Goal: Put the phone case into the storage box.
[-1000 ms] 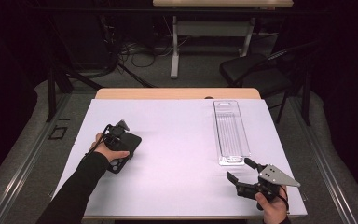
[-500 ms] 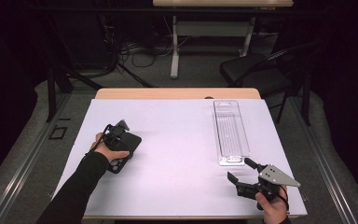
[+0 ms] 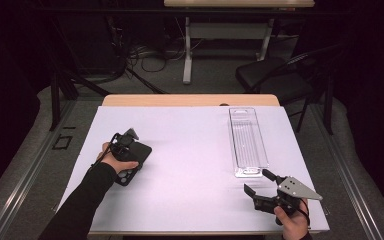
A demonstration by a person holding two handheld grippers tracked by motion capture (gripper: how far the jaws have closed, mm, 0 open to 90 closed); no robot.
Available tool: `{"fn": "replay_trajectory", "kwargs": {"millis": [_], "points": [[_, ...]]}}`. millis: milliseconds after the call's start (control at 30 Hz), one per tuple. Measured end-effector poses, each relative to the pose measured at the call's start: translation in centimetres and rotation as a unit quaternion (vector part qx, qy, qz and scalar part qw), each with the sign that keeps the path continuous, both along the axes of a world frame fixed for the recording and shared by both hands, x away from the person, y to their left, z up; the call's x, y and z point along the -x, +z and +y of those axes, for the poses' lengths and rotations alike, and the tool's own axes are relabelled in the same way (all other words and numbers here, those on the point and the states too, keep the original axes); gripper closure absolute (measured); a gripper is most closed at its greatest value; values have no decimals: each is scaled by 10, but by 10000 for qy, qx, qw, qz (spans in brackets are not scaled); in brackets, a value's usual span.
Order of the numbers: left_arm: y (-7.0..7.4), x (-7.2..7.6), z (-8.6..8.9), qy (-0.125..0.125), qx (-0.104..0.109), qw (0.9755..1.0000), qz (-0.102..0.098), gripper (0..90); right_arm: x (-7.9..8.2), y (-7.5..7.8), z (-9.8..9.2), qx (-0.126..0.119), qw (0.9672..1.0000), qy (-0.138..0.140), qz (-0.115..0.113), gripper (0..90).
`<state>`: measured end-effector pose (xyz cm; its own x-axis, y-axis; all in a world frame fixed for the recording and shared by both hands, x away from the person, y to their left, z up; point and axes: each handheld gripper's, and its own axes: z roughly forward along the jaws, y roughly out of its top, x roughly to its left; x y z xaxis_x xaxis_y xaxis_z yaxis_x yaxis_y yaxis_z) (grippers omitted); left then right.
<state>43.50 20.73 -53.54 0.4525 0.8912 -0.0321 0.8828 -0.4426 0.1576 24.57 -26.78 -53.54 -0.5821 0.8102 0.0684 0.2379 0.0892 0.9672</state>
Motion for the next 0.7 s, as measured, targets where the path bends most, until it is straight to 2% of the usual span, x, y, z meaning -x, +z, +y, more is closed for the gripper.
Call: {"fn": "replay_trajectory", "kwargs": {"millis": [433, 567, 700], "points": [[3, 0, 0, -85, -73, 9999, 32, 138, 0, 0, 0, 0, 10000, -1, 2, 145], [8, 1, 2, -44, 40, 10000, 63, 139, 0, 0, 0, -3, 10000, -5, 6, 145], [13, 2, 3, -59, 22, 10000, 30, 139, 0, 0, 0, -1, 10000, 0, -2, 145]]}}
